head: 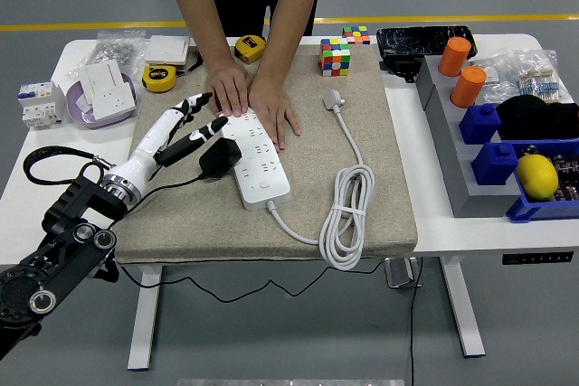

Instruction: Pick up the plug,place it near the board,insert it into the board,press the button

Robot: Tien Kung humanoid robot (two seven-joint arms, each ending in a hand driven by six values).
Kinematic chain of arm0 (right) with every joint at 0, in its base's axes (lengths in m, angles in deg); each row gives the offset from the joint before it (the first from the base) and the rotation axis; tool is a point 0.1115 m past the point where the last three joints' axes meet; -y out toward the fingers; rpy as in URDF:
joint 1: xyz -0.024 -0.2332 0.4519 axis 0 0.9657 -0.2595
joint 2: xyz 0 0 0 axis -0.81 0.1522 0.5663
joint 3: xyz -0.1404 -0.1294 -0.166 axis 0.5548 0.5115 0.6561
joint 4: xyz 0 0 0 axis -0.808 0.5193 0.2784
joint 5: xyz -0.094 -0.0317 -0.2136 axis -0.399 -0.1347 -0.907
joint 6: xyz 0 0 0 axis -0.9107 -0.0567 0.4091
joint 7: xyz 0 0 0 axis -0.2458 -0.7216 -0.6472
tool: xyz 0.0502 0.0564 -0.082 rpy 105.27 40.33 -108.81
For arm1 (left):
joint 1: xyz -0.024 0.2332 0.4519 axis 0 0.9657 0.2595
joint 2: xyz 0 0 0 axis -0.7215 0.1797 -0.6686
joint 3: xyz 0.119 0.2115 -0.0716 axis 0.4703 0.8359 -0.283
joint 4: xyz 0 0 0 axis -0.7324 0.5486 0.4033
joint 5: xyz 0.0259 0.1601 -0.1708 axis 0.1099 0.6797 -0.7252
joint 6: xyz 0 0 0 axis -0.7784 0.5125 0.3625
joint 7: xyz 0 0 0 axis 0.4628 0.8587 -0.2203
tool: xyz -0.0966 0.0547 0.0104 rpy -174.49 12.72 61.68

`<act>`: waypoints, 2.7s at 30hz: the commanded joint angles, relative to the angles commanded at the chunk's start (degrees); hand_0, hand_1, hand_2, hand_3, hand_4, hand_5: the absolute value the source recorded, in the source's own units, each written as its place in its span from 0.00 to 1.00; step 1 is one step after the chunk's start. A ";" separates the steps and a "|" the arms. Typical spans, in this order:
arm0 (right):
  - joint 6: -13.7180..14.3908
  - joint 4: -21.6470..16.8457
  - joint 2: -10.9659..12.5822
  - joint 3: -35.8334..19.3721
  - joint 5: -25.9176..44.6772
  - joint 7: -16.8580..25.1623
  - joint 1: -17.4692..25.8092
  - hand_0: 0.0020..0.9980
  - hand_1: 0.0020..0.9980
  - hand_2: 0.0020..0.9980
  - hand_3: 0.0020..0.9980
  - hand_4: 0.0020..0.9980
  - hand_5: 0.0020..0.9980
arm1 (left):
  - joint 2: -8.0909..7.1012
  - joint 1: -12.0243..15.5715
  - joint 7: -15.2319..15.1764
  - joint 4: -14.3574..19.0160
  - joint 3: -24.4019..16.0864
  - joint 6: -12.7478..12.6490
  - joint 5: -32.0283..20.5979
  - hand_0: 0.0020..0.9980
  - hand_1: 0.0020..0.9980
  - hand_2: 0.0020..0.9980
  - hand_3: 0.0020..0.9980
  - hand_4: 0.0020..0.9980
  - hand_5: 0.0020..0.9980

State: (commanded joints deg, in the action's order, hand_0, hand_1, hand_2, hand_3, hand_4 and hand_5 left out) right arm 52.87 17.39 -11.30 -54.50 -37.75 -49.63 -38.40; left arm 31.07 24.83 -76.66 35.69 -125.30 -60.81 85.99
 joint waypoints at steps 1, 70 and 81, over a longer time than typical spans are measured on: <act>0.02 0.00 0.03 -0.09 -0.04 -0.04 0.03 0.95 0.80 0.75 0.78 1.00 0.73 | -0.56 0.51 0.11 0.07 0.54 0.14 0.40 0.93 0.99 0.95 0.91 1.00 0.91; 0.00 0.00 0.38 0.11 -0.33 -0.32 -0.59 0.94 0.80 0.75 0.78 1.00 0.74 | -3.07 -8.76 1.77 -2.71 14.51 1.51 24.53 0.95 0.97 0.93 0.90 1.00 0.98; -0.03 0.00 0.46 -0.03 -0.65 -0.44 -0.29 0.94 0.79 0.75 0.78 1.00 0.74 | -2.23 -9.54 1.89 -3.97 14.80 1.83 25.13 0.95 0.97 0.93 0.90 1.00 1.00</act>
State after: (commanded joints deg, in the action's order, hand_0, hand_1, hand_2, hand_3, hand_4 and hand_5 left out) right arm 52.84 17.39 -10.84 -54.54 -38.40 -50.07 -38.69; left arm 28.84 15.29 -74.77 31.72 -110.50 -58.98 111.12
